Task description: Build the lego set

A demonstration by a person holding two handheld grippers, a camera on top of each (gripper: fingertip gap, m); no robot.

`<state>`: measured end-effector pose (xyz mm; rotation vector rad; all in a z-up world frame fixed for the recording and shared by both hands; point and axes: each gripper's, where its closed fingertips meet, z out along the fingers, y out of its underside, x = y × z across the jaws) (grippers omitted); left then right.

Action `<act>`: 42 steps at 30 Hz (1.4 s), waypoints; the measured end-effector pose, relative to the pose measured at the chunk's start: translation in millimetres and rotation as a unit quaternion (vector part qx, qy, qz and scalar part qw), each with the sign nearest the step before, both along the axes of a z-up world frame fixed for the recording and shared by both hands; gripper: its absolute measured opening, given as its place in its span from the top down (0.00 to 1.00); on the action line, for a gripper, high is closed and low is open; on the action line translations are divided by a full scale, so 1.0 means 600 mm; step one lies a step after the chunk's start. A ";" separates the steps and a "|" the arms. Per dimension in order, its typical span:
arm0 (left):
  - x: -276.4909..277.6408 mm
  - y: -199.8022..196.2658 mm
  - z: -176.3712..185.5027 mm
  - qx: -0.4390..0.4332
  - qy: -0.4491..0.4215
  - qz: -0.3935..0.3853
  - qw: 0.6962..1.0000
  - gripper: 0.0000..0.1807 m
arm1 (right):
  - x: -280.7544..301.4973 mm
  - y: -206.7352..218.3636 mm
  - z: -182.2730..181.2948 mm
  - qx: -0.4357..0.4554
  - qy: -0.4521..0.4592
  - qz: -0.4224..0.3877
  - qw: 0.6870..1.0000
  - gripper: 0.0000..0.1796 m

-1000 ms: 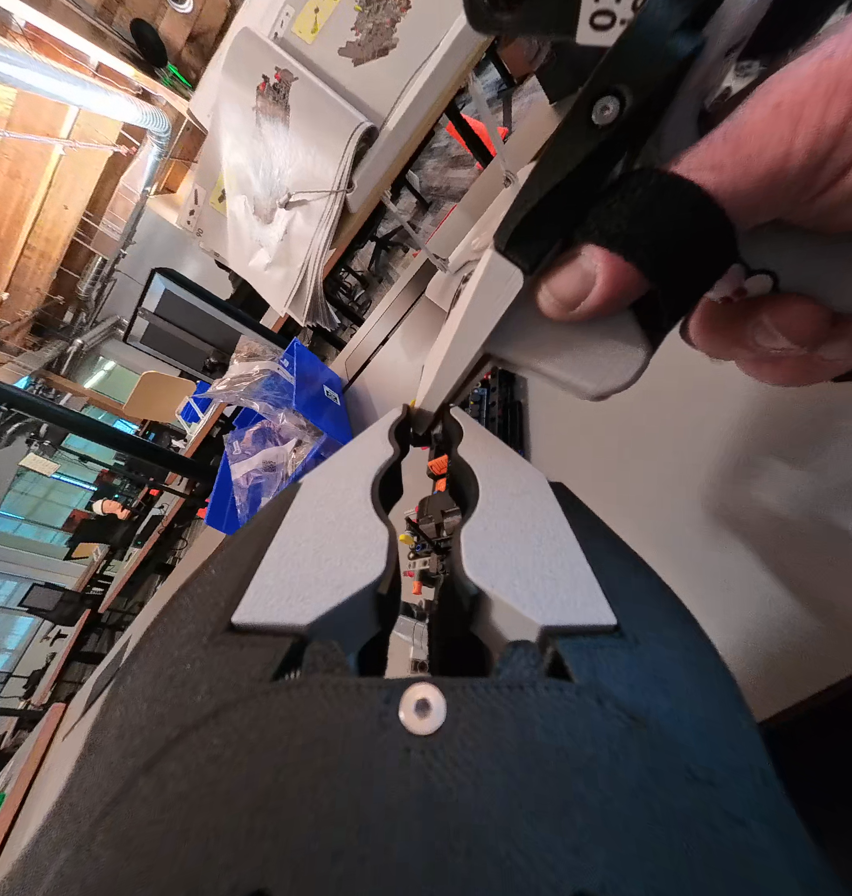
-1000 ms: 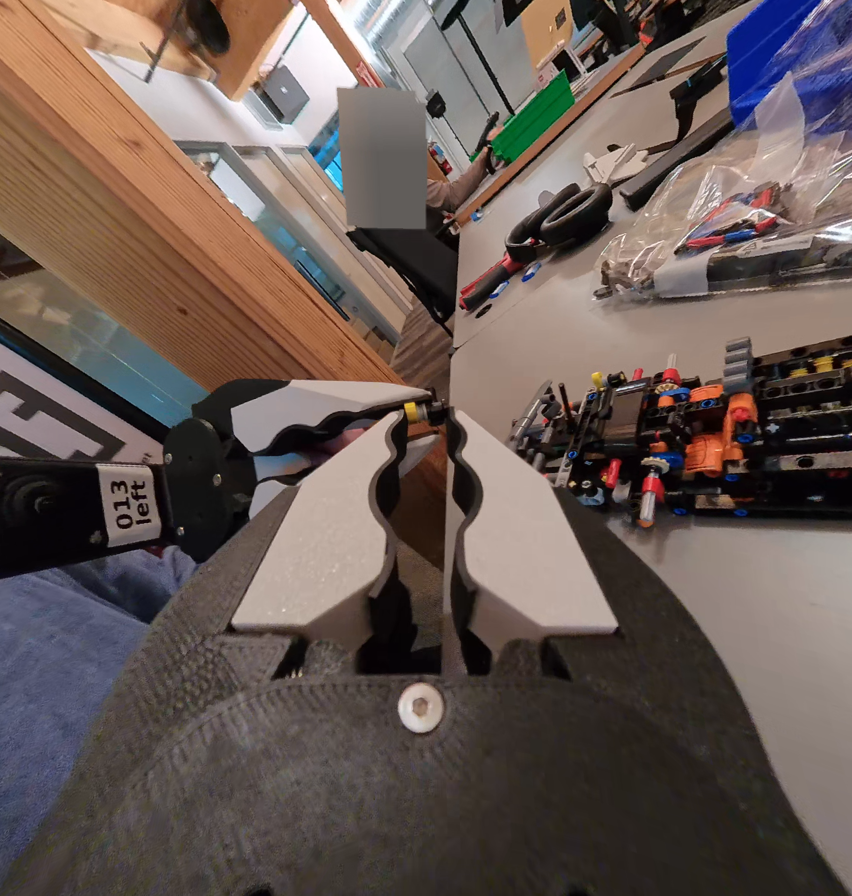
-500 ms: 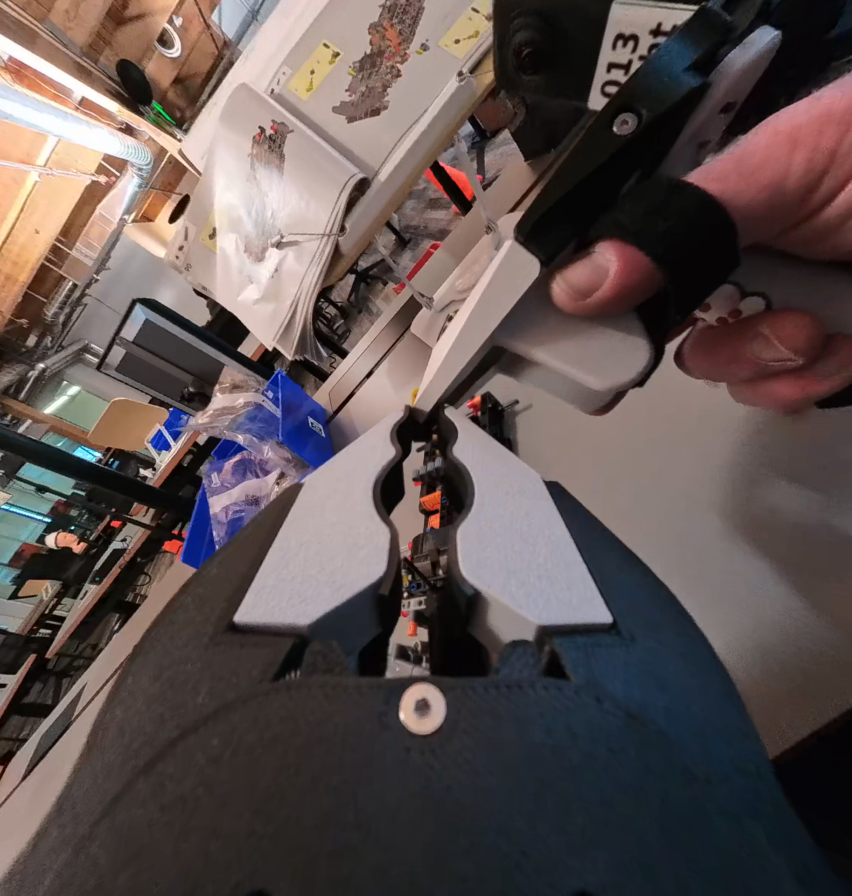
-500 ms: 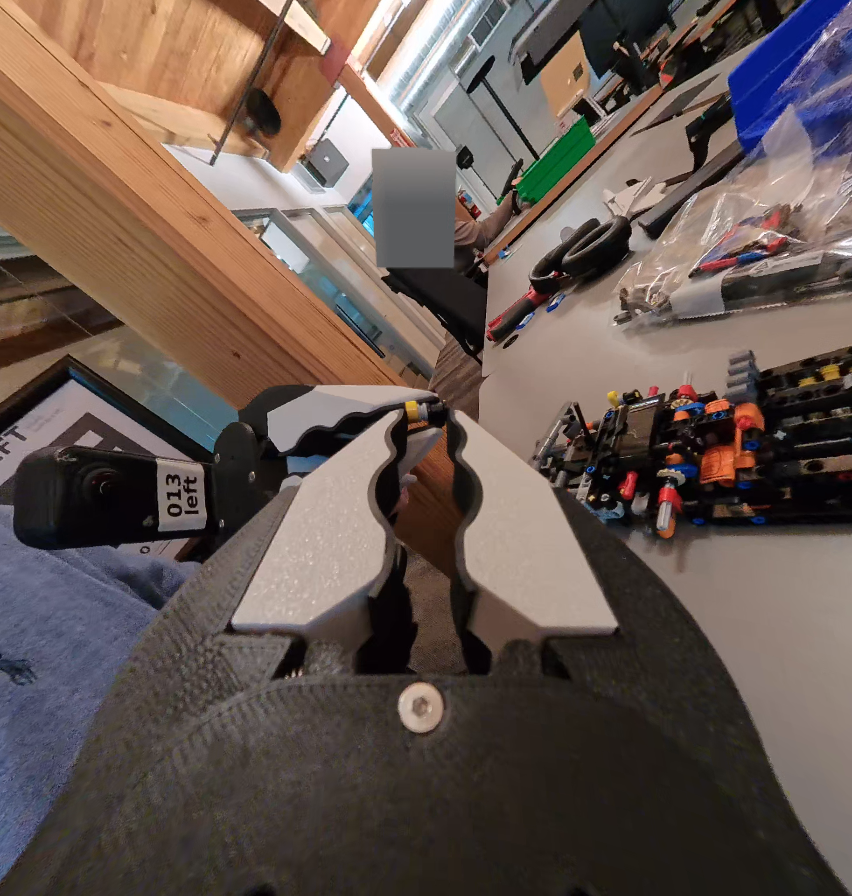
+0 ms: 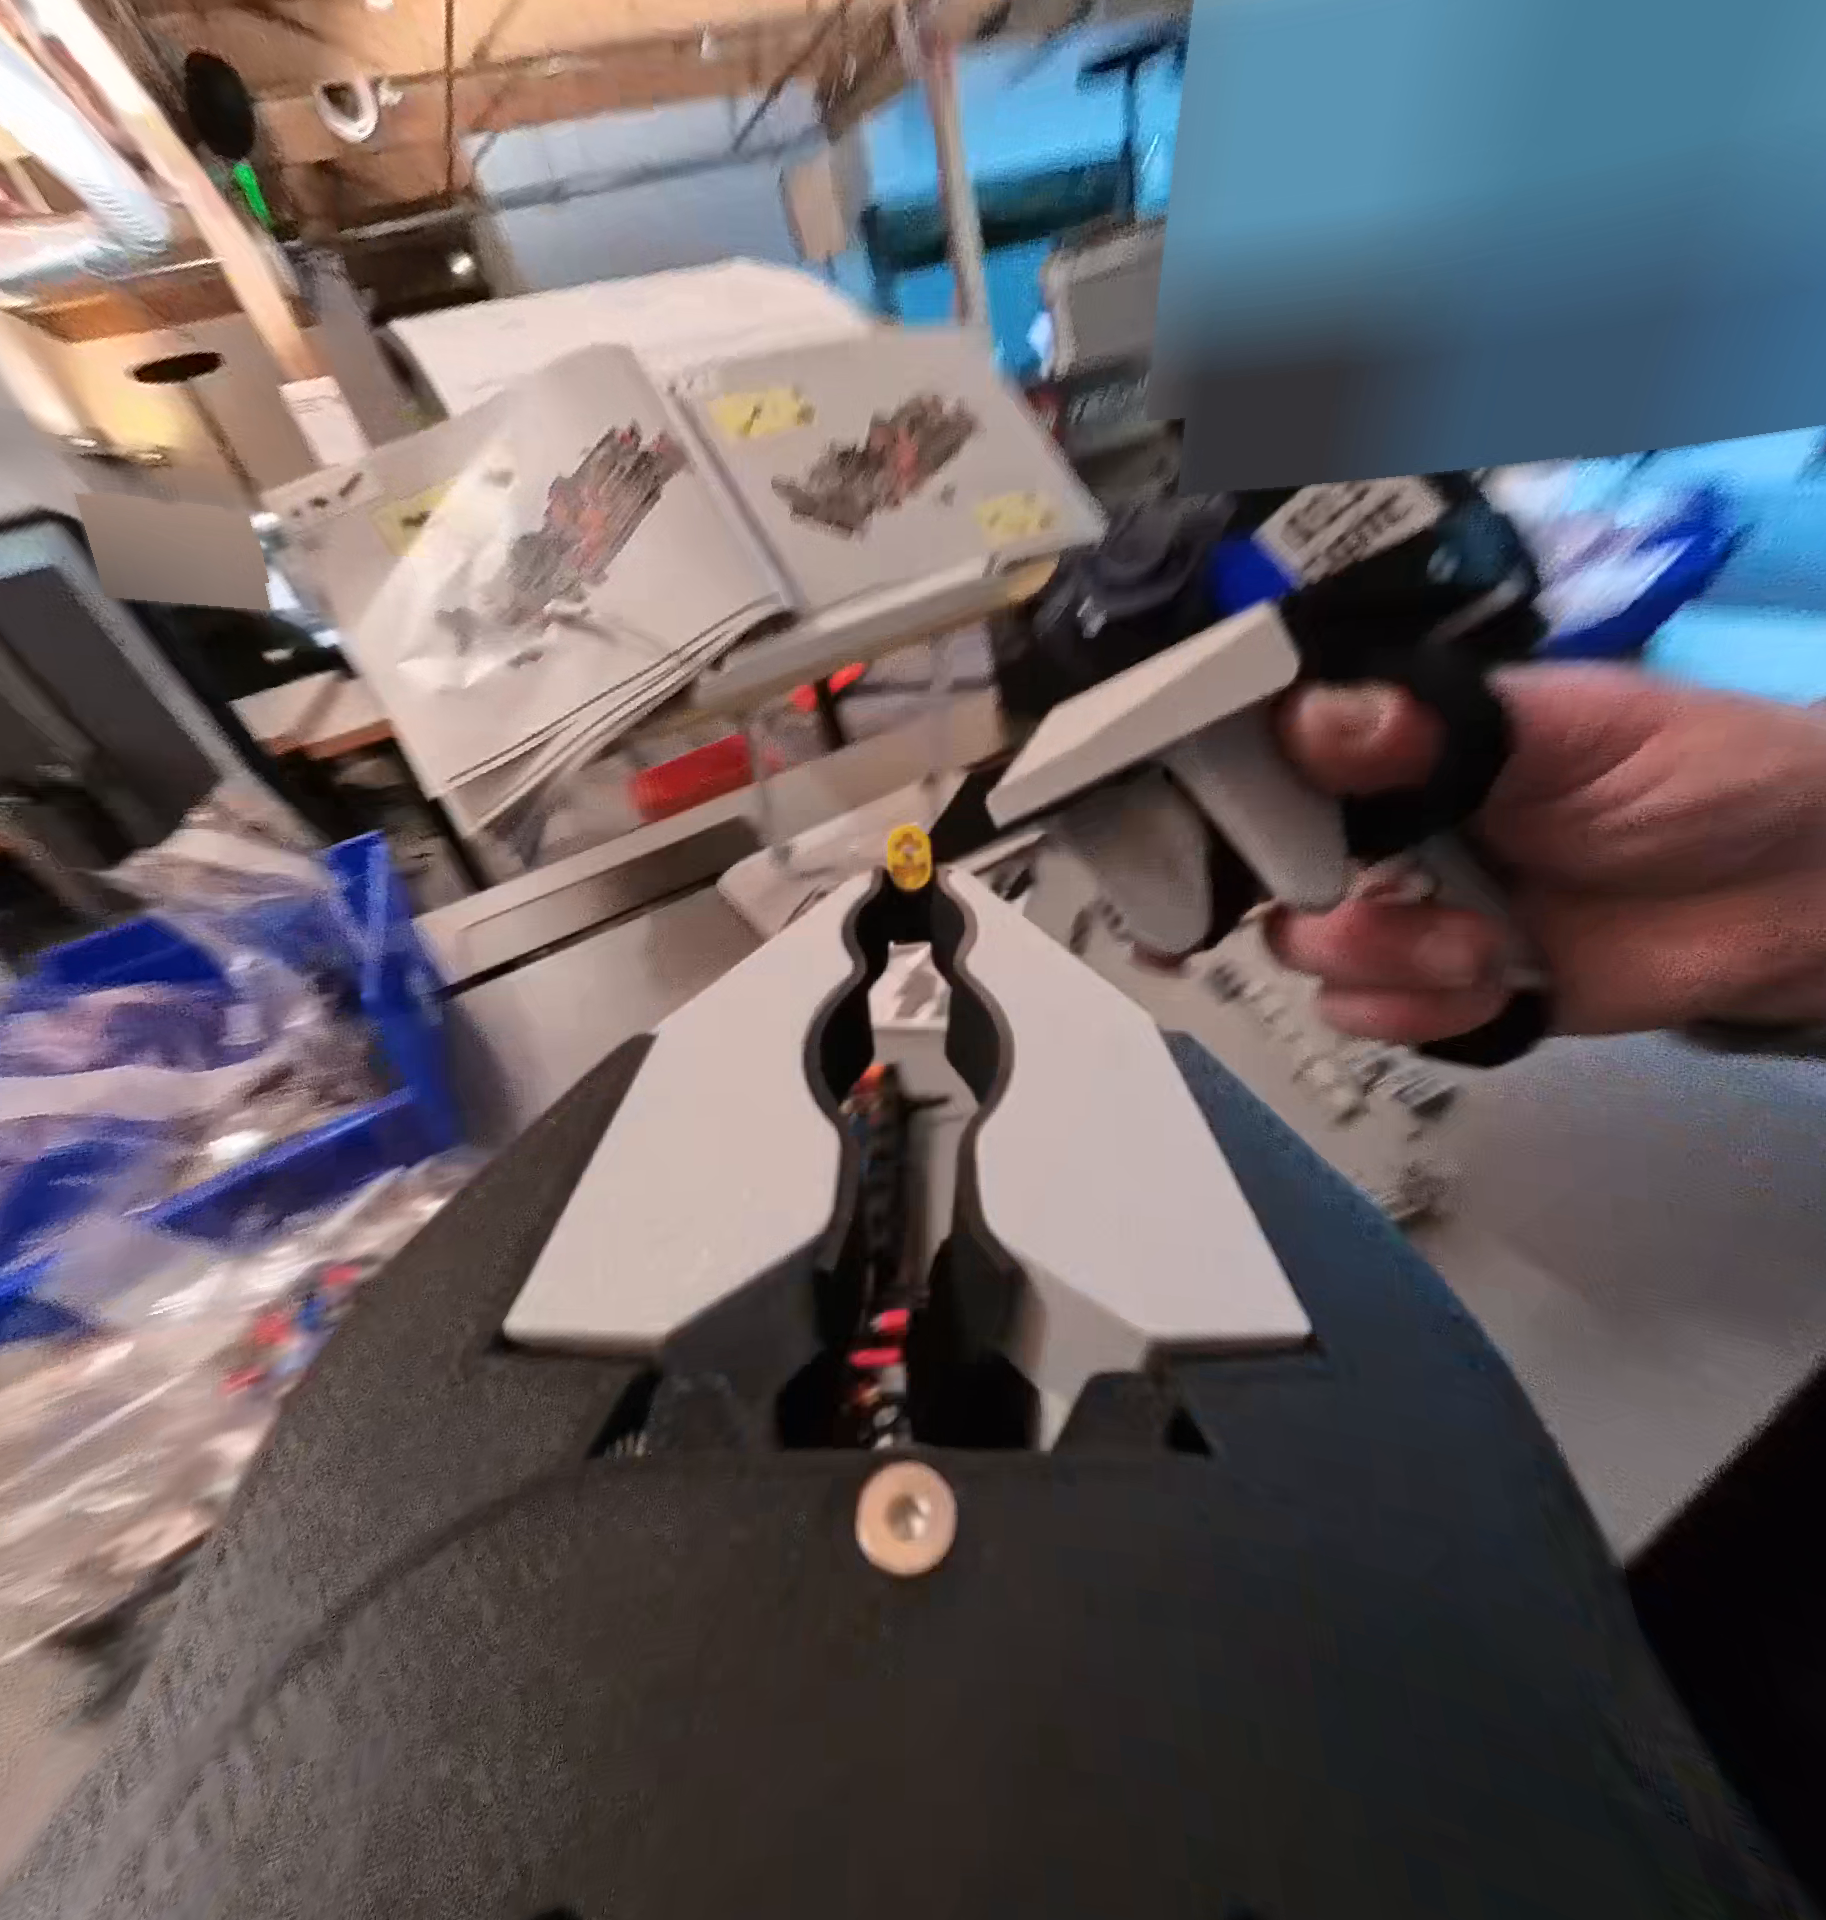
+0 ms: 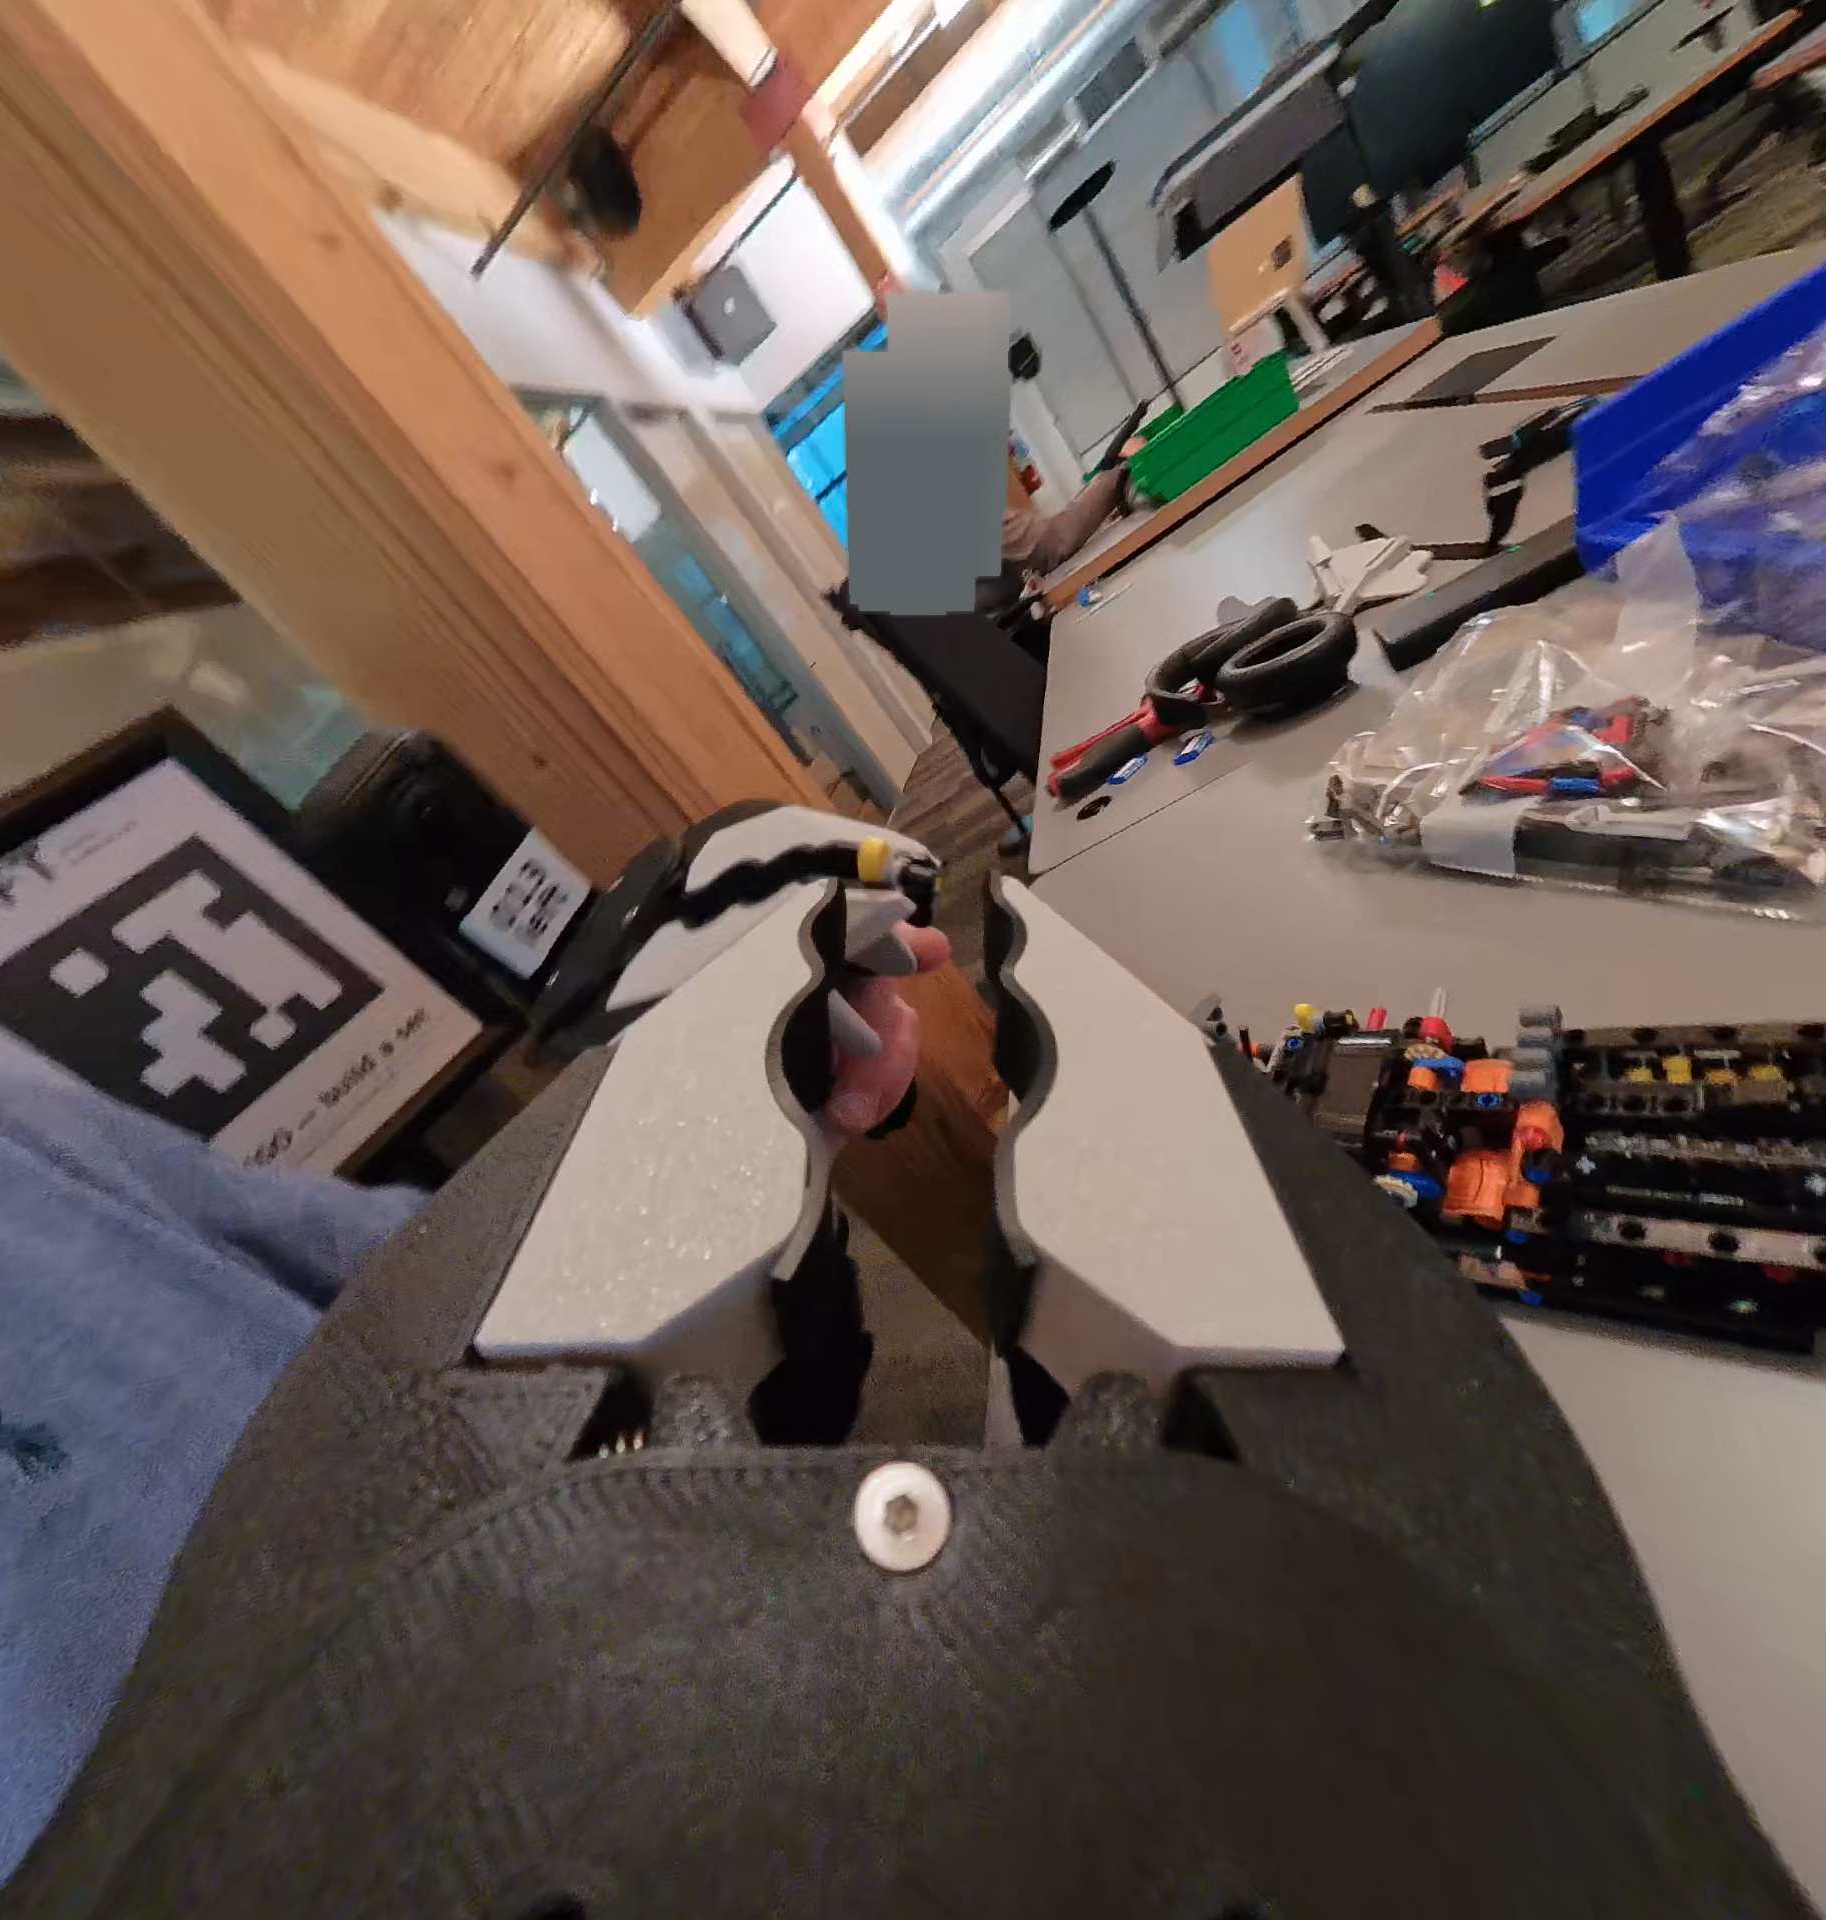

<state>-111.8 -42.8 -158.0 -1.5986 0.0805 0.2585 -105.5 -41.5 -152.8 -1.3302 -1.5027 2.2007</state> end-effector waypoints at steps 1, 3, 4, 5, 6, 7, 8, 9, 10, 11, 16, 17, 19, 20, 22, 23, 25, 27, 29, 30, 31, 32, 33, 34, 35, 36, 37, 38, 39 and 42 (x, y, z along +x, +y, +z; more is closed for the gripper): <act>0.003 -0.007 0.011 0.024 -0.028 -0.025 0.999 0.97 | 0.003 -0.009 0.004 0.027 0.009 0.022 0.999 0.87; 0.015 -0.022 0.029 0.060 -0.069 -0.077 0.993 0.97 | -0.001 -0.012 0.008 0.125 0.045 0.014 0.991 0.88; 0.015 -0.030 0.036 0.074 -0.083 -0.089 0.990 0.97 | 0.002 -0.021 0.017 0.162 0.073 0.028 0.984 0.90; 0.017 -0.037 0.042 0.083 -0.092 -0.102 0.987 0.97 | 0.005 -0.032 0.024 0.189 0.089 0.047 0.977 0.91; 0.021 -0.043 0.047 0.088 -0.099 -0.116 0.984 0.97 | 0.005 -0.039 0.035 0.208 0.108 0.053 0.971 0.91; 0.022 -0.050 0.054 0.098 -0.105 -0.124 0.982 0.97 | 0.009 -0.052 0.045 0.223 0.129 0.068 0.964 0.92; 0.023 -0.057 0.061 0.108 -0.114 -0.133 0.979 0.97 | 0.013 -0.065 0.049 0.242 0.138 0.087 0.957 0.92; 0.025 -0.064 0.067 0.113 -0.122 -0.145 0.975 0.97 | 0.013 -0.076 0.054 0.257 0.148 0.096 0.950 0.92; 0.025 -0.071 0.074 0.120 -0.128 -0.150 0.973 0.97 | 0.015 -0.086 0.061 0.265 0.160 0.106 0.945 0.94; 0.025 -0.077 0.079 0.127 -0.132 -0.152 0.971 0.97 | 0.016 -0.096 0.066 0.273 0.166 0.117 0.940 0.93; 0.029 -0.110 0.102 0.150 -0.139 -0.177 0.963 0.97 | 0.018 -0.127 0.091 0.256 0.178 0.168 0.935 0.96; 0.031 -0.116 0.107 0.156 -0.145 -0.187 0.959 0.97 | 0.020 -0.132 0.096 0.242 0.178 0.184 0.936 0.96; 0.040 -0.127 0.117 0.170 -0.154 -0.213 0.950 0.97 | 0.027 -0.142 0.107 0.204 0.180 0.219 0.937 0.98; 0.040 -0.130 0.121 0.175 -0.157 -0.215 0.948 0.97 | 0.028 -0.144 0.111 0.188 0.182 0.230 0.937 0.98; 0.039 -0.133 0.125 0.181 -0.155 -0.211 0.948 0.97 | 0.027 -0.148 0.115 0.169 0.186 0.236 0.939 0.98; 0.039 -0.135 0.127 0.183 -0.154 -0.211 0.948 0.97 | 0.027 -0.150 0.117 0.166 0.188 0.237 0.938 0.98; 0.040 -0.138 0.130 0.183 -0.146 -0.208 0.950 0.97 | 0.028 -0.152 0.120 0.168 0.194 0.236 0.937 0.98; 0.043 -0.138 0.134 0.182 -0.140 -0.206 0.951 0.97 | 0.031 -0.152 0.124 0.168 0.199 0.240 0.935 0.98; 0.041 -0.136 0.137 0.182 -0.130 -0.199 0.954 0.97 | 0.029 -0.149 0.127 0.166 0.201 0.240 0.935 0.99; 0.040 -0.134 0.139 0.182 -0.129 -0.198 0.954 0.97 | 0.028 -0.147 0.129 0.160 0.200 0.243 0.936 0.99; 0.038 -0.131 0.139 0.180 -0.126 -0.191 0.957 0.97 | 0.026 -0.145 0.129 0.156 0.197 0.243 0.937 0.99; 0.035 -0.128 0.139 0.176 -0.121 -0.186 0.959 0.97 | 0.024 -0.142 0.128 0.156 0.197 0.241 0.938 0.99; 0.034 -0.125 0.136 0.170 -0.118 -0.185 0.961 0.97 | 0.023 -0.138 0.126 0.158 0.196 0.241 0.937 0.99; 0.033 -0.122 0.133 0.163 -0.118 -0.184 0.962 0.97 | 0.021 -0.135 0.123 0.160 0.195 0.241 0.937 0.99; 0.031 -0.118 0.129 0.159 -0.119 -0.181 0.963 0.97 | 0.019 -0.132 0.118 0.161 0.191 0.241 0.938 0.99; 0.030 -0.115 0.124 0.156 -0.120 -0.179 0.964 0.97 | 0.018 -0.128 0.114 0.164 0.189 0.242 0.938 0.99; 0.028 -0.113 0.119 0.154 -0.122 -0.177 0.965 0.97 | 0.017 -0.126 0.109 0.169 0.188 0.241 0.937 0.99; 0.027 -0.110 0.114 0.151 -0.124 -0.175 0.965 0.97 | 0.016 -0.123 0.104 0.176 0.188 0.241 0.936 0.99; 0.027 -0.108 0.108 0.147 -0.124 -0.174 0.966 0.97 | 0.016 -0.120 0.098 0.184 0.190 0.241 0.934 0.99; 0.019 -0.102 0.087 0.130 -0.115 -0.155 0.973 0.94 | 0.014 -0.108 0.080 0.202 0.193 0.236 0.931 0.99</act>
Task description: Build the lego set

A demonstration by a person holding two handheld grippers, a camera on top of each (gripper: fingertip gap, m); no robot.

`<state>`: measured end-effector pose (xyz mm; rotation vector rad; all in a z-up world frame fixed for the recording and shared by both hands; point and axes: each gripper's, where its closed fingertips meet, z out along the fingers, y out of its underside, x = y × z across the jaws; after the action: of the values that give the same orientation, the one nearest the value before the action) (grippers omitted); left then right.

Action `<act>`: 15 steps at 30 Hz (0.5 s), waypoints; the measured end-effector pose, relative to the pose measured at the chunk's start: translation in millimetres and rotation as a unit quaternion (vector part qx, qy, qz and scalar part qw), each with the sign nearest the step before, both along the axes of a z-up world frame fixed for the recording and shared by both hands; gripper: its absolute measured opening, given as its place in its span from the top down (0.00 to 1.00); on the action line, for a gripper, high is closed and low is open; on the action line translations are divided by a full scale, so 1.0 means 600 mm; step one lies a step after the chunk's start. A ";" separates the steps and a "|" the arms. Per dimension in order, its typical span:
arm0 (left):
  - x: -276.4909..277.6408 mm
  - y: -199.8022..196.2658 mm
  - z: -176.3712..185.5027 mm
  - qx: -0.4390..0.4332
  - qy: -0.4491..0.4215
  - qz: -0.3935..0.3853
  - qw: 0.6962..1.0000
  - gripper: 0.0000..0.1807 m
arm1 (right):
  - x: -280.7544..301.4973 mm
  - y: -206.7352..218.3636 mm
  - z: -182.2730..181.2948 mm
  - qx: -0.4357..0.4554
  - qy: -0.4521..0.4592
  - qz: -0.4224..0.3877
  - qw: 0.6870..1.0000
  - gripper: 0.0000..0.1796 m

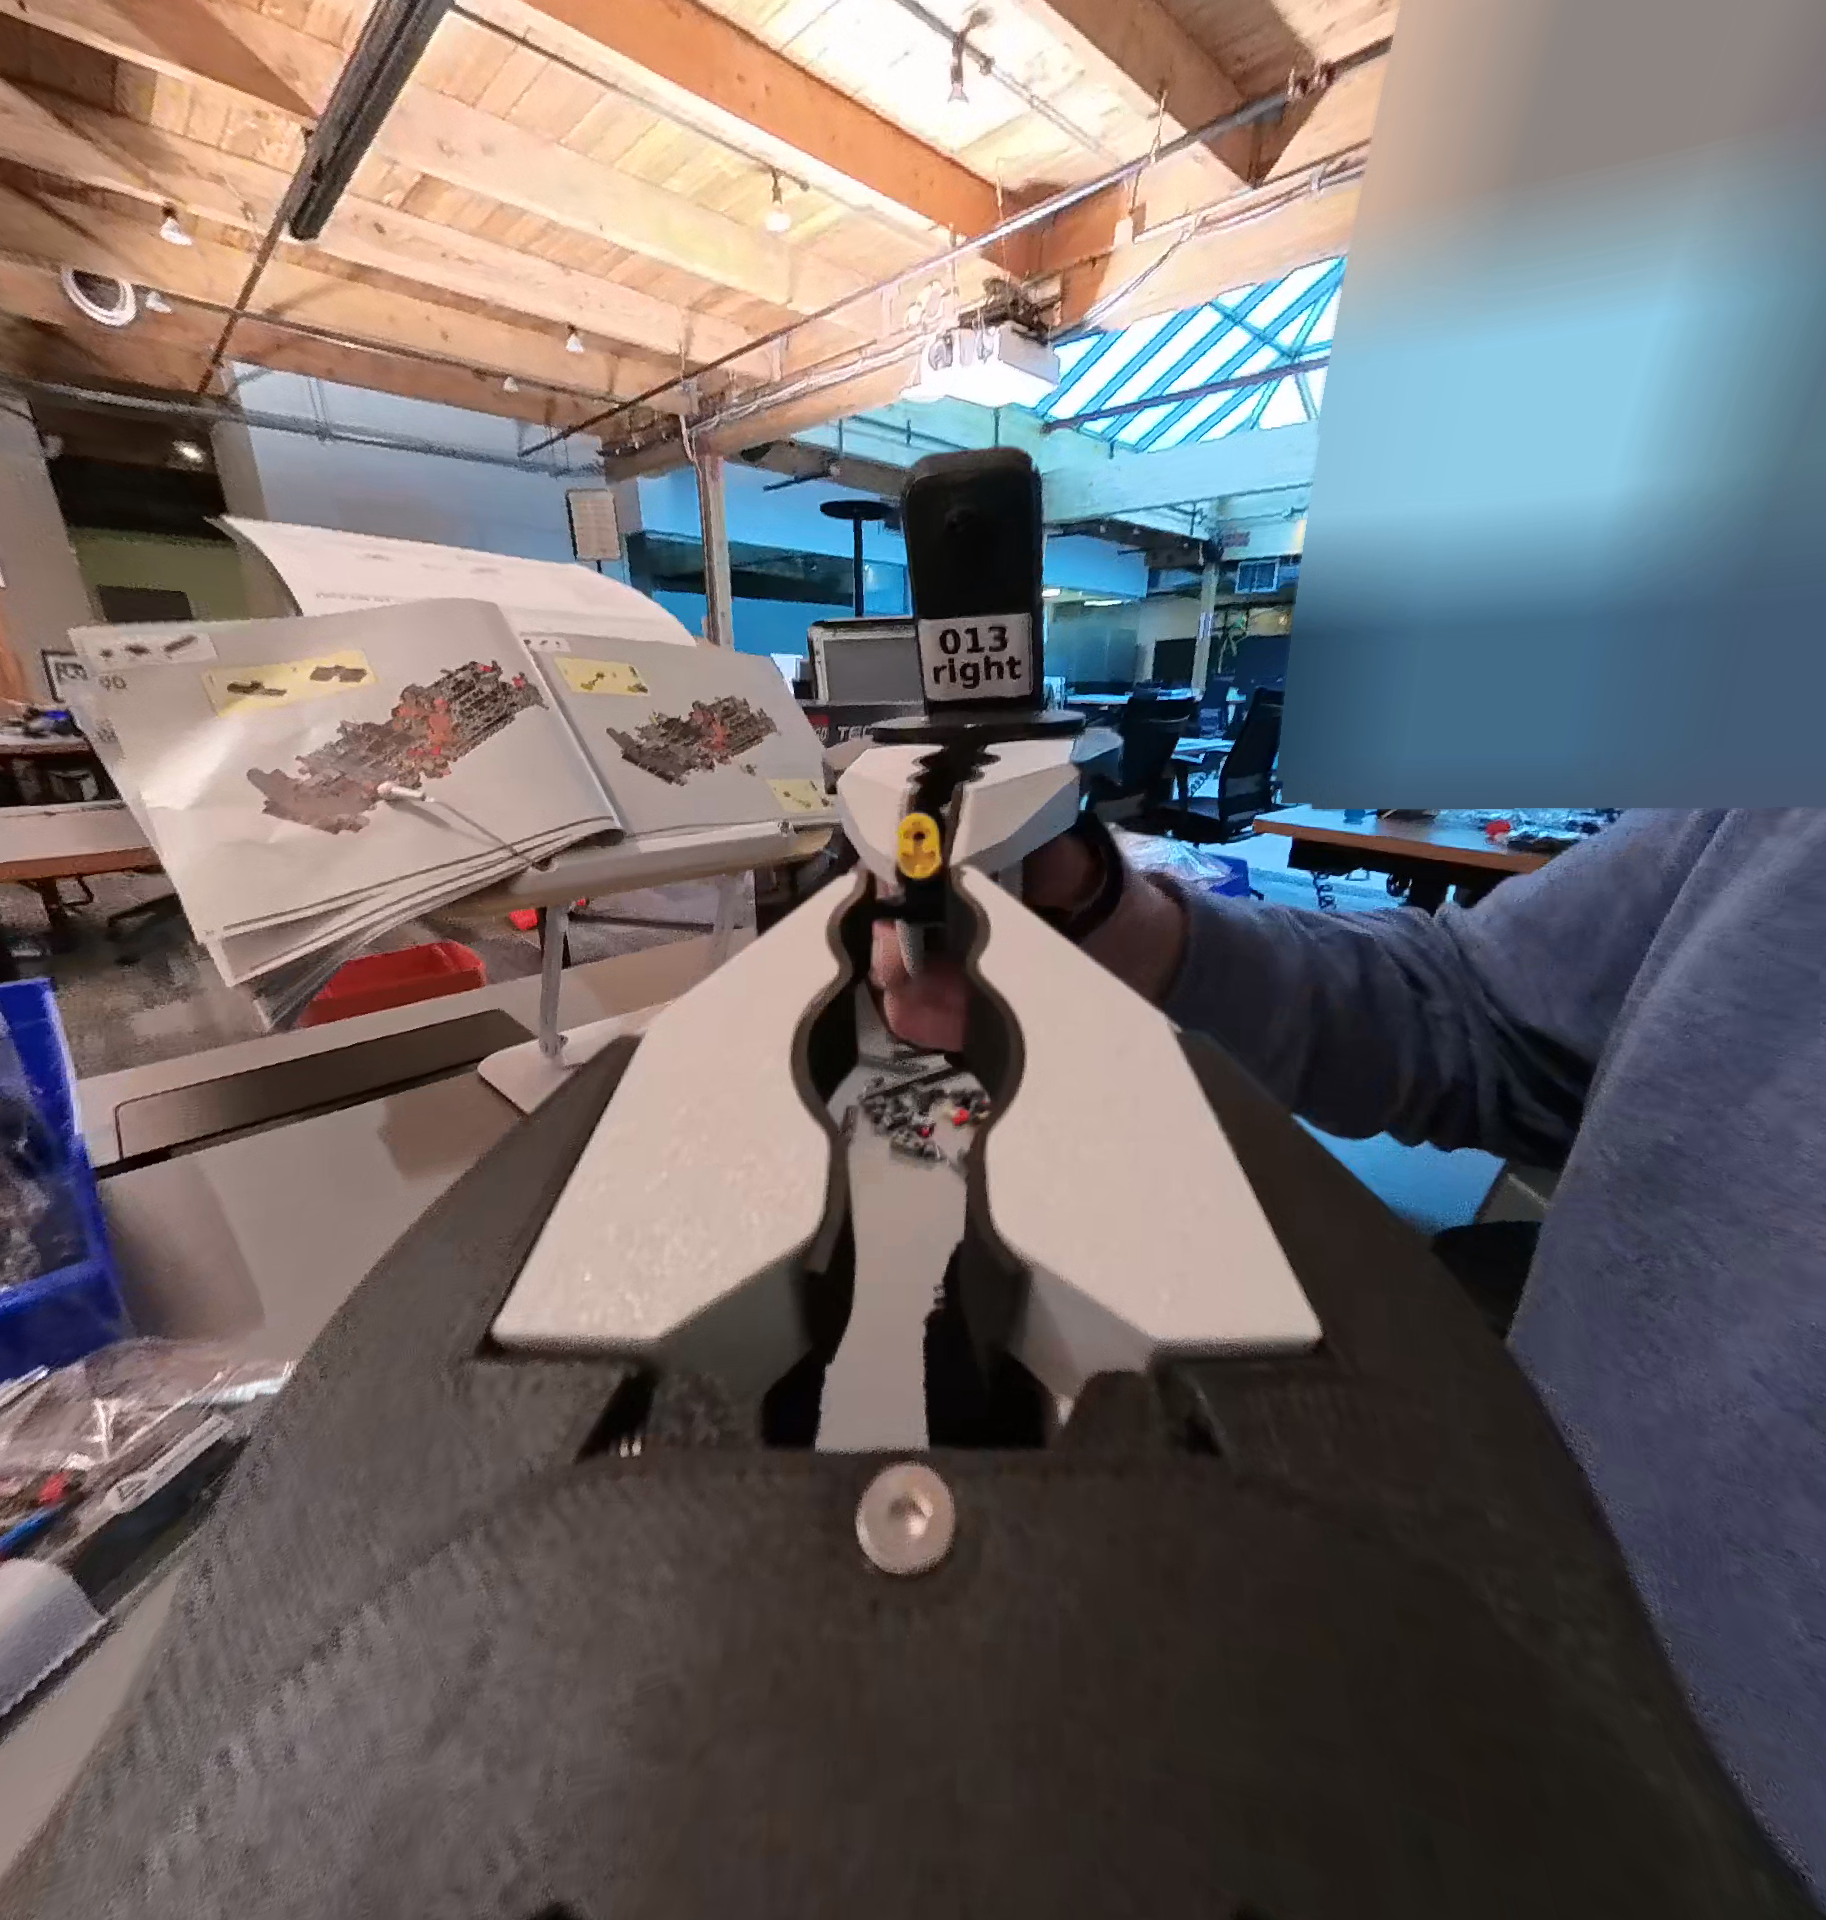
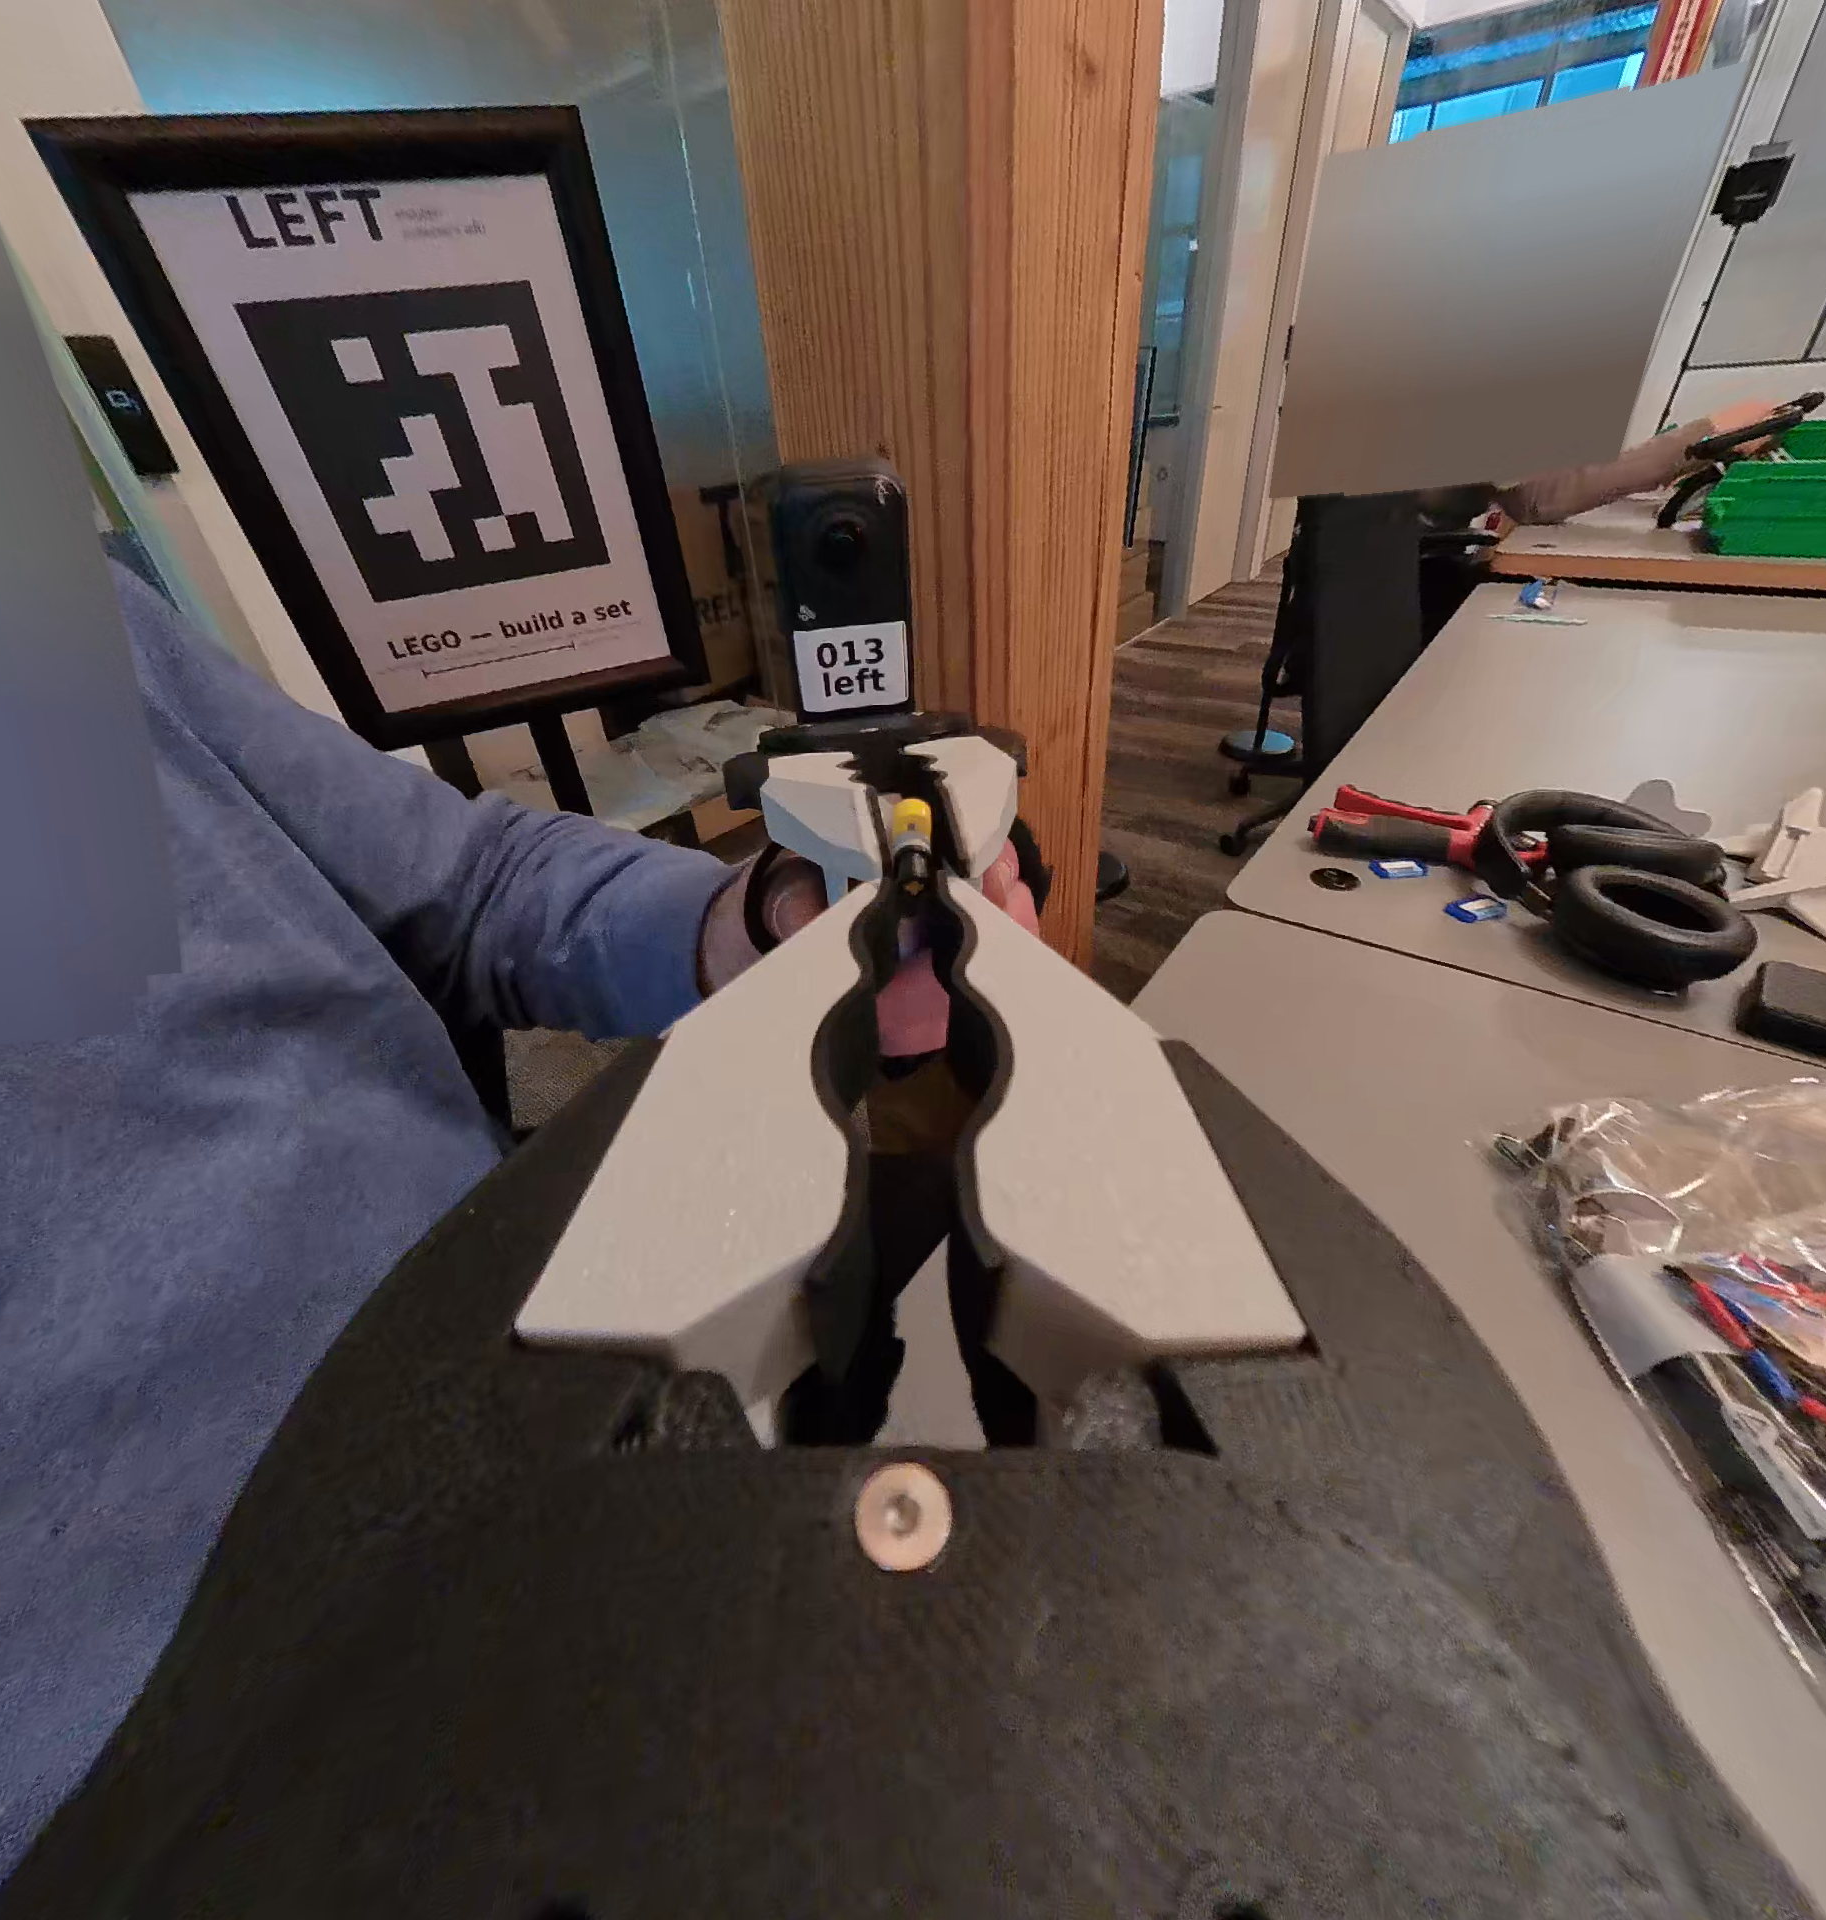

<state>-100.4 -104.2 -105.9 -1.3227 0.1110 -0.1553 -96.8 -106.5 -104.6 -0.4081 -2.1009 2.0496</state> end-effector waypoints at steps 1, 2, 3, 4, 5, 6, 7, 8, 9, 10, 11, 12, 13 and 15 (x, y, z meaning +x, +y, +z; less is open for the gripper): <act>-0.002 0.001 -0.006 -0.006 -0.001 0.000 1.000 0.94 | -0.001 0.004 -0.005 0.004 0.003 -0.003 1.000 0.99; -0.004 0.003 -0.012 -0.011 0.001 0.003 1.000 0.94 | -0.002 0.007 -0.012 0.013 0.007 -0.007 1.000 0.99; -0.005 0.005 -0.019 -0.018 0.007 0.004 1.000 0.95 | -0.003 0.008 -0.018 0.021 0.011 -0.011 1.000 0.99; -0.004 0.007 -0.024 -0.023 0.013 0.003 1.000 0.96 | -0.003 0.010 -0.022 0.024 0.012 -0.011 1.000 0.99; -0.004 0.008 -0.027 -0.026 0.014 0.001 1.000 0.96 | -0.005 0.011 -0.025 0.027 0.012 -0.013 0.999 0.99; -0.003 0.011 -0.029 -0.029 0.015 -0.002 0.999 0.96 | -0.007 0.012 -0.029 0.034 0.014 -0.016 0.999 0.99; -0.003 0.013 -0.032 -0.034 0.018 -0.004 0.999 0.97 | -0.008 0.012 -0.032 0.038 0.016 -0.015 0.999 0.99; -0.004 0.014 -0.033 -0.035 0.020 -0.004 0.999 0.97 | -0.009 0.012 -0.034 0.040 0.017 -0.014 0.999 0.99; -0.004 0.014 -0.035 -0.037 0.021 -0.003 0.999 0.97 | -0.010 0.012 -0.036 0.042 0.017 -0.012 0.999 0.99; -0.005 0.014 -0.037 -0.039 0.023 -0.003 0.999 0.97 | -0.011 0.012 -0.039 0.044 0.017 -0.010 0.999 0.99; -0.006 0.013 -0.039 -0.042 0.026 0.000 0.999 0.97 | -0.012 0.011 -0.041 0.048 0.019 -0.009 0.999 0.99; -0.007 0.012 -0.042 -0.045 0.028 0.004 0.999 0.97 | -0.013 0.010 -0.044 0.052 0.020 -0.010 0.998 0.99; -0.007 0.011 -0.044 -0.046 0.031 0.008 0.998 0.97 | -0.013 0.009 -0.047 0.055 0.019 -0.008 0.998 0.99; -0.008 0.008 -0.047 -0.045 0.035 0.017 0.998 0.97 | -0.014 0.006 -0.049 0.059 0.018 -0.009 0.998 0.98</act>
<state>-105.1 -99.3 -134.1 -1.4189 0.1423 -0.0861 -105.0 -102.9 -134.1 -0.3684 -2.1755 1.8958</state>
